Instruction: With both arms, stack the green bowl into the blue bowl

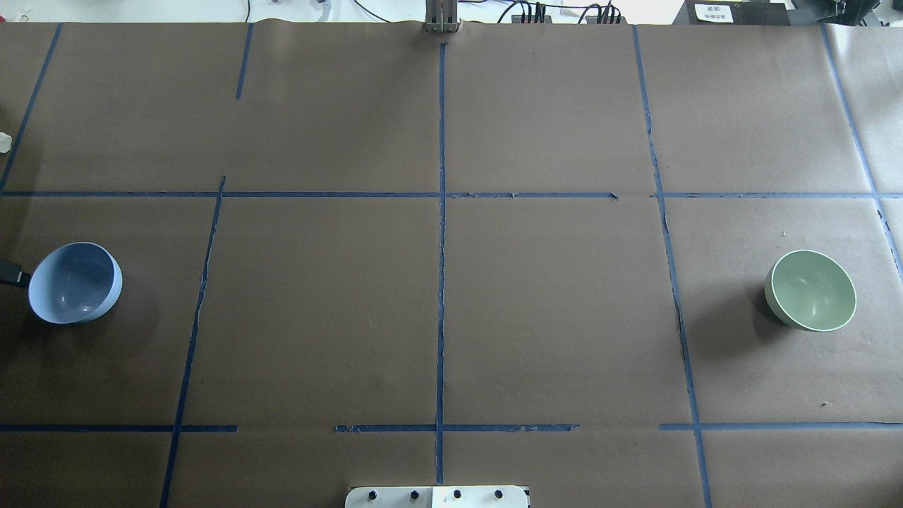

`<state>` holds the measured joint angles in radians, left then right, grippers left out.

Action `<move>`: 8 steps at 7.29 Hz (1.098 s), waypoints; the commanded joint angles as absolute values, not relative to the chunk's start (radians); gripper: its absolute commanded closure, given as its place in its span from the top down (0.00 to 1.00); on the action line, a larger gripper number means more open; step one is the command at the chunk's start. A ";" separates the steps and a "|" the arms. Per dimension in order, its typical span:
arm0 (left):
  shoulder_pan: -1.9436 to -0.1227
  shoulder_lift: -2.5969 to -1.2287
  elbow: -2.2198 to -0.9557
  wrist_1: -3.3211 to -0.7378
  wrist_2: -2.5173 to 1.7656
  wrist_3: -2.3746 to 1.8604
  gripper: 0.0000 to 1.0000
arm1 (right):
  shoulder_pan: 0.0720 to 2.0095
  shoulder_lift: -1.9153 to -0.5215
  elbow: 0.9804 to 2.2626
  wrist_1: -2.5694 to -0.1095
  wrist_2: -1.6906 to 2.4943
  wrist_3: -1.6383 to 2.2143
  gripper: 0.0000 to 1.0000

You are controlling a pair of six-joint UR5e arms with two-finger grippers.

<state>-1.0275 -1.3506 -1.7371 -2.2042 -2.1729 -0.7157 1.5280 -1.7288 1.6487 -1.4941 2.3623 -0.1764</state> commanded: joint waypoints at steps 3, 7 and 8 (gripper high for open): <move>-0.940 -1.402 -1.668 -2.223 -2.091 -0.879 0.51 | 1.528 -1.729 1.648 -1.494 2.362 -0.178 1.00; -0.940 -1.424 -1.687 -2.223 -2.108 -0.882 0.01 | 1.528 -1.730 1.647 -1.494 2.362 -0.179 1.00; -0.940 -1.425 -1.737 -2.203 -2.112 -0.887 0.00 | 1.528 -1.729 1.647 -1.494 2.362 -0.179 1.00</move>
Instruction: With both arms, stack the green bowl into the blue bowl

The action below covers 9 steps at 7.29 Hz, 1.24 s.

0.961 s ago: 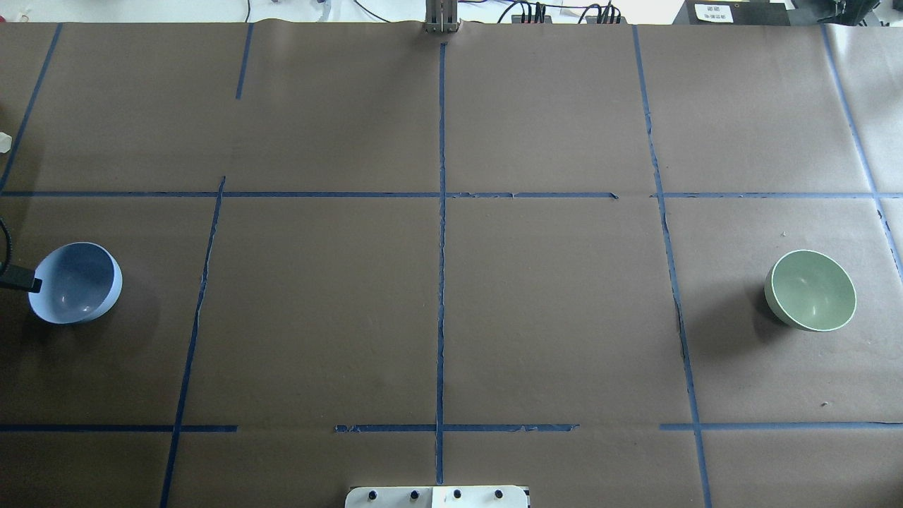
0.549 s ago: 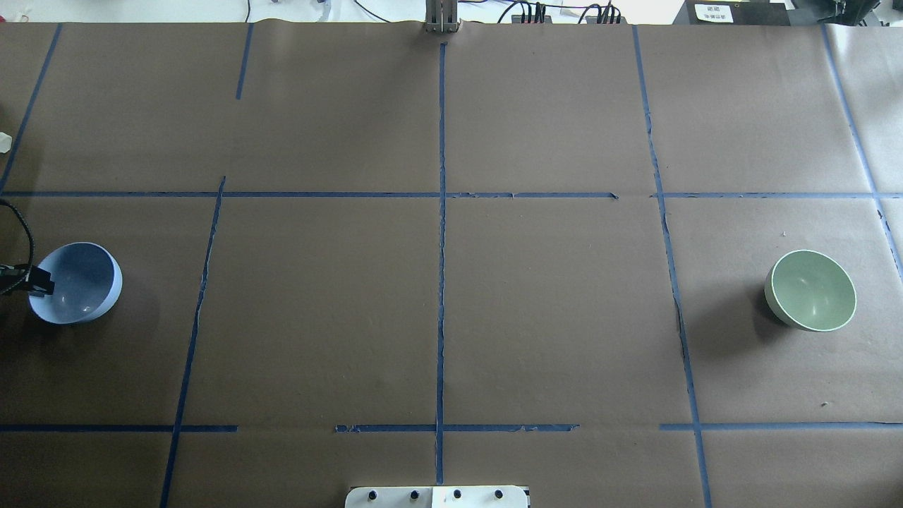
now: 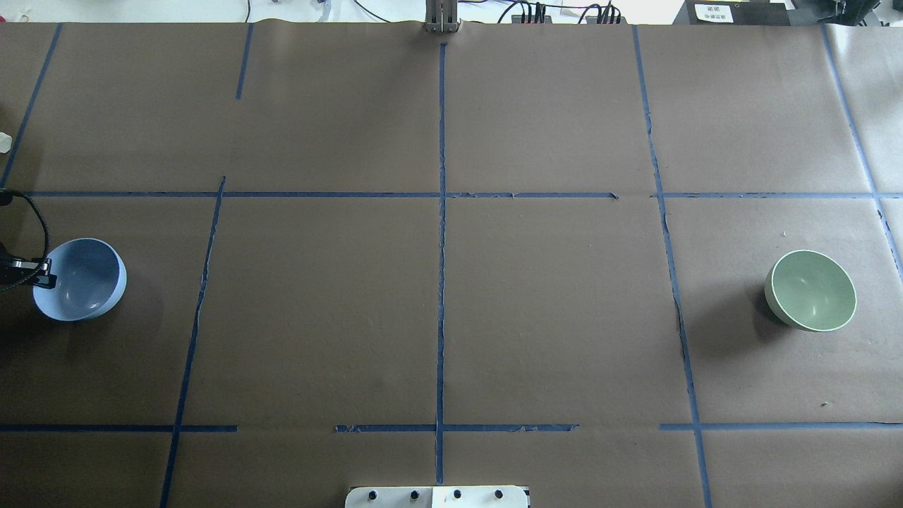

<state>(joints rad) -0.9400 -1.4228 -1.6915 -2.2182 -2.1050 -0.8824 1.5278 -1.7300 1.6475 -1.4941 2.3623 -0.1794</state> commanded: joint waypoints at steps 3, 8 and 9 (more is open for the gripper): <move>-0.924 -1.575 -1.912 -1.961 -2.158 -1.048 0.00 | 1.528 -1.729 1.651 -1.493 2.364 -0.176 1.00; -0.476 -2.229 -1.711 -1.583 -1.869 -1.533 0.00 | 1.523 -1.715 1.661 -1.422 2.434 -0.150 1.00; -0.465 -2.287 -1.660 -1.594 -1.867 -1.546 0.00 | 1.522 -1.715 1.661 -1.416 2.434 -0.143 1.00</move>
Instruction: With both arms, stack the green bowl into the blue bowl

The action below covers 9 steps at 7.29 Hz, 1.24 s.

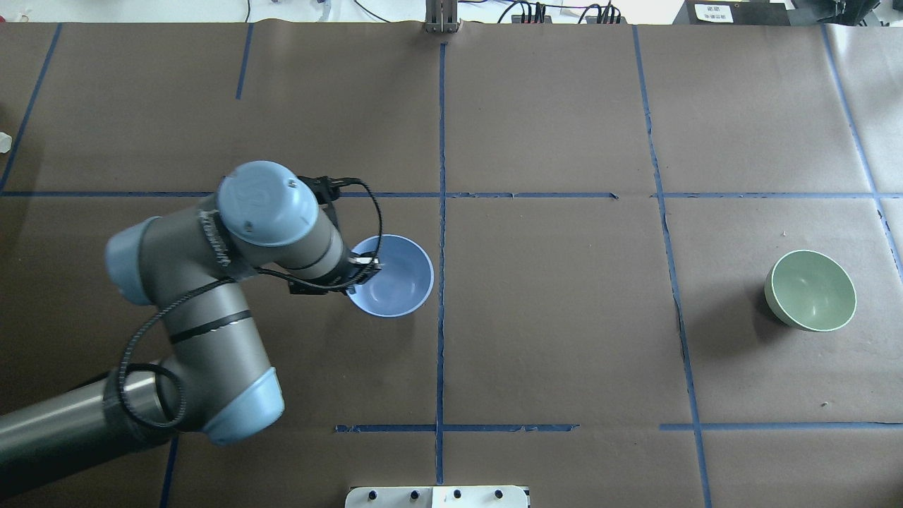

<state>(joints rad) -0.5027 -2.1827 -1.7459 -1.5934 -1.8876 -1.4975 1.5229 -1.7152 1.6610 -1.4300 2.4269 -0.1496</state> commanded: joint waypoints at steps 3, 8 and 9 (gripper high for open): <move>-0.453 -2.309 -1.576 -1.663 -1.836 -1.542 0.02 | 1.520 -1.704 1.661 -1.381 2.434 -0.098 1.00; -0.521 -2.232 -1.735 -1.506 -1.900 -1.280 1.00 | 1.487 -1.658 1.695 -1.379 2.436 0.066 1.00; -0.607 -2.110 -1.904 -1.412 -1.975 -1.099 1.00 | 1.423 -1.657 1.748 -1.379 2.428 0.207 1.00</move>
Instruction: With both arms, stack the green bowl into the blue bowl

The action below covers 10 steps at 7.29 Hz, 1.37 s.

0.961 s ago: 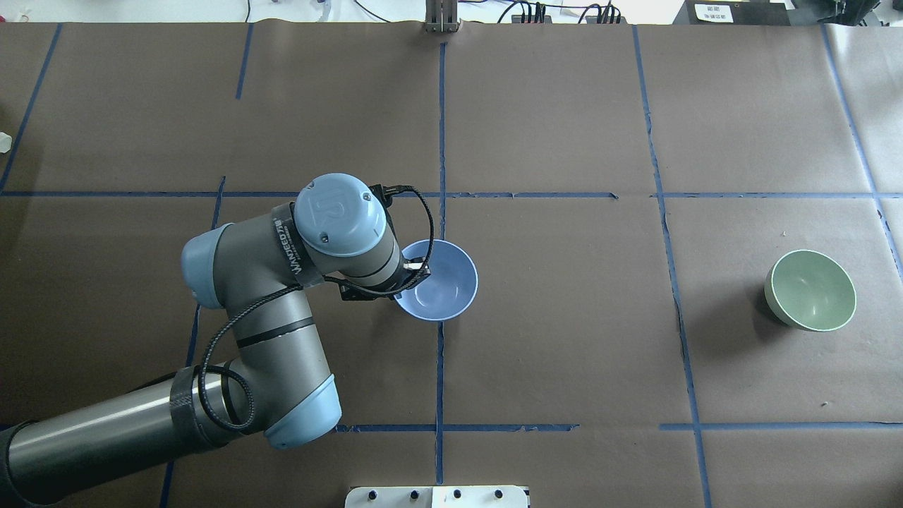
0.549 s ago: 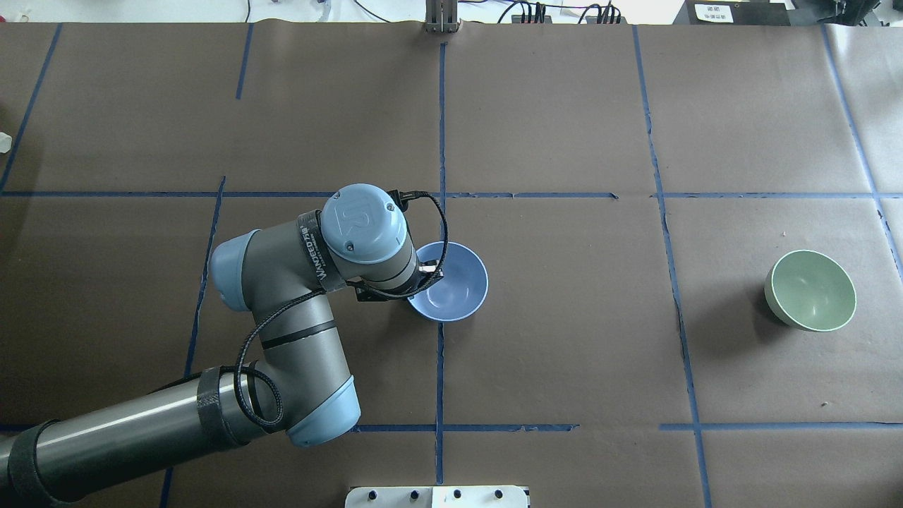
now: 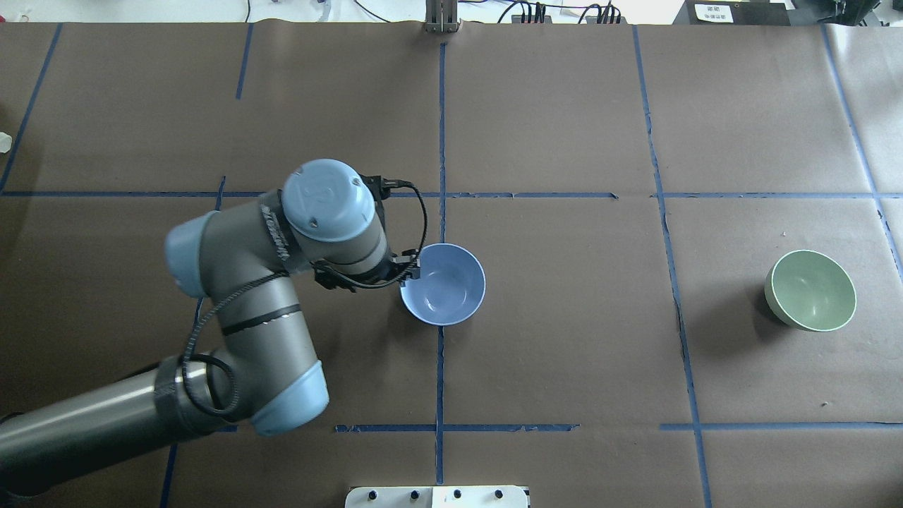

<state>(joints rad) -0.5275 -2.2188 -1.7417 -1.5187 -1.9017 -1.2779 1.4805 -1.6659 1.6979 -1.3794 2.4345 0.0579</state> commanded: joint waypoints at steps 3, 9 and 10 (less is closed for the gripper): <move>-0.998 -1.698 -2.097 -1.338 -2.174 -0.411 1.00 | 1.298 -1.666 1.865 -1.379 2.360 0.506 1.00; -1.632 -1.454 -1.821 -1.350 -2.342 0.357 1.00 | 1.203 -1.788 1.847 -1.148 2.303 0.575 1.00; -1.632 -1.456 -1.822 -1.350 -2.342 0.357 1.00 | 1.153 -1.795 1.820 -1.064 2.272 0.656 1.00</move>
<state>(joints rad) -1.6217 -1.4587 -1.8249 -1.3495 -2.3404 0.3492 1.2109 -1.7804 1.8461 -1.1570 2.3074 0.5750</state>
